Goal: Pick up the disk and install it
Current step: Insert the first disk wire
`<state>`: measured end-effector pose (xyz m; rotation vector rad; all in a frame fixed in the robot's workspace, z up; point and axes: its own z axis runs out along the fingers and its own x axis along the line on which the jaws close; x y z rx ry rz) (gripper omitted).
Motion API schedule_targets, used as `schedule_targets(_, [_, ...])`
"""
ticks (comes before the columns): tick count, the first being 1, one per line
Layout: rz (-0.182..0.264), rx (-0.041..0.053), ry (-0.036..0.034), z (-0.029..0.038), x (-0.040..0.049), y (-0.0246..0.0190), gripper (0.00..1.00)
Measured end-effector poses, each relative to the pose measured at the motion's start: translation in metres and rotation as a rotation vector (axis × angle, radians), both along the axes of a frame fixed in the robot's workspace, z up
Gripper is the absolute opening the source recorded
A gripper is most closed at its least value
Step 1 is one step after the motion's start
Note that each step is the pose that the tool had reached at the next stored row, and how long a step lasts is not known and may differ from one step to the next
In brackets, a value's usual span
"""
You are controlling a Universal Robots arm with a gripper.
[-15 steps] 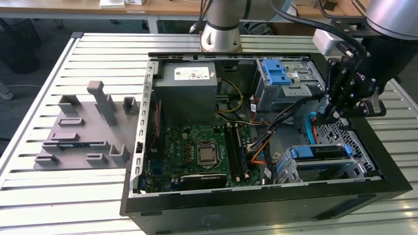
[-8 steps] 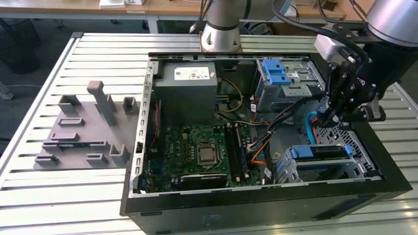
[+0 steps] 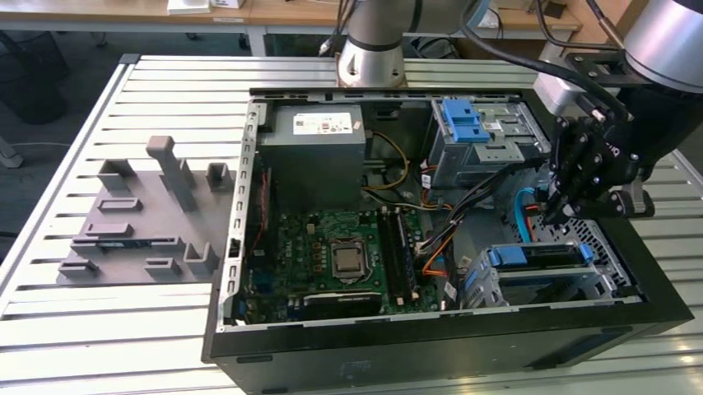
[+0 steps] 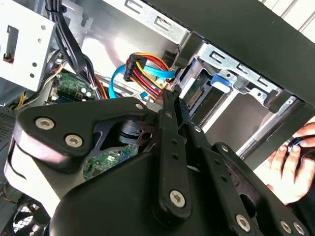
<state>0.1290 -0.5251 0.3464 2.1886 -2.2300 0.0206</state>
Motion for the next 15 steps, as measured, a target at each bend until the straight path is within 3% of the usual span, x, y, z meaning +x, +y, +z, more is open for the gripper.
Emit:
schedule_targets(3, [0.0,-0.0002,0.0,-0.0005,0.0,-0.0017,0.16])
schedule_targets(10, [0.0,-0.0001,0.0,-0.0033,0.0,-0.0146,0.16])
schedule_targets(15, [-0.002,0.0,0.0,-0.0055,0.0,-0.0194,0.16])
